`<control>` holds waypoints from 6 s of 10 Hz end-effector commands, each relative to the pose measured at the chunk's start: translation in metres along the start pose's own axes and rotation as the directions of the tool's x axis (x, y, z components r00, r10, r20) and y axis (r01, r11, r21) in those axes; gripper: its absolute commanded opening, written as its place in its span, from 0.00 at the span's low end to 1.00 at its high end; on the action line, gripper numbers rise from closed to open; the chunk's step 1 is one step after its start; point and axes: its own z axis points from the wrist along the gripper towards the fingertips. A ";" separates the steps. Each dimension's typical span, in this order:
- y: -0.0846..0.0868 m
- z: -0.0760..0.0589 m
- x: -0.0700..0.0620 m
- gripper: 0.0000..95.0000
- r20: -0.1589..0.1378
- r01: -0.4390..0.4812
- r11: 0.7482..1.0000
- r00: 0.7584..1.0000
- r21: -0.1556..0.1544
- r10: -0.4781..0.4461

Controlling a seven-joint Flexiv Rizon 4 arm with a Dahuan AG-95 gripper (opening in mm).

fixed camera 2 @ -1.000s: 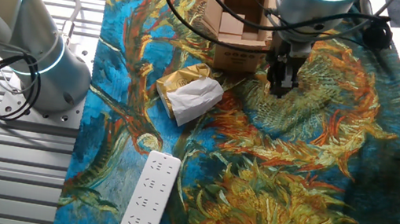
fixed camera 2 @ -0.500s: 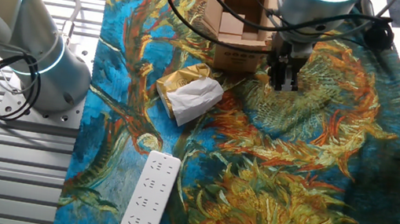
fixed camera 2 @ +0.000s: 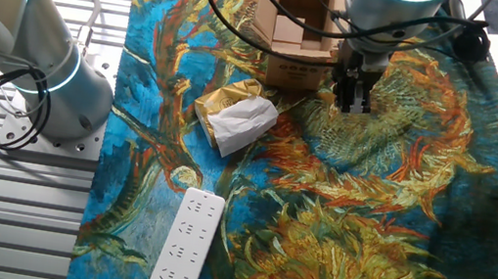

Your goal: Cover the box

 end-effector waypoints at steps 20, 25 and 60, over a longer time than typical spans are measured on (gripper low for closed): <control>0.002 0.000 0.009 0.00 -0.006 0.213 0.977 0.977 -0.010 -0.213; 0.018 0.002 0.002 0.00 -0.004 0.207 0.978 0.978 -0.002 -0.207; 0.018 0.004 0.001 0.00 -0.069 0.564 0.826 0.824 0.007 -0.562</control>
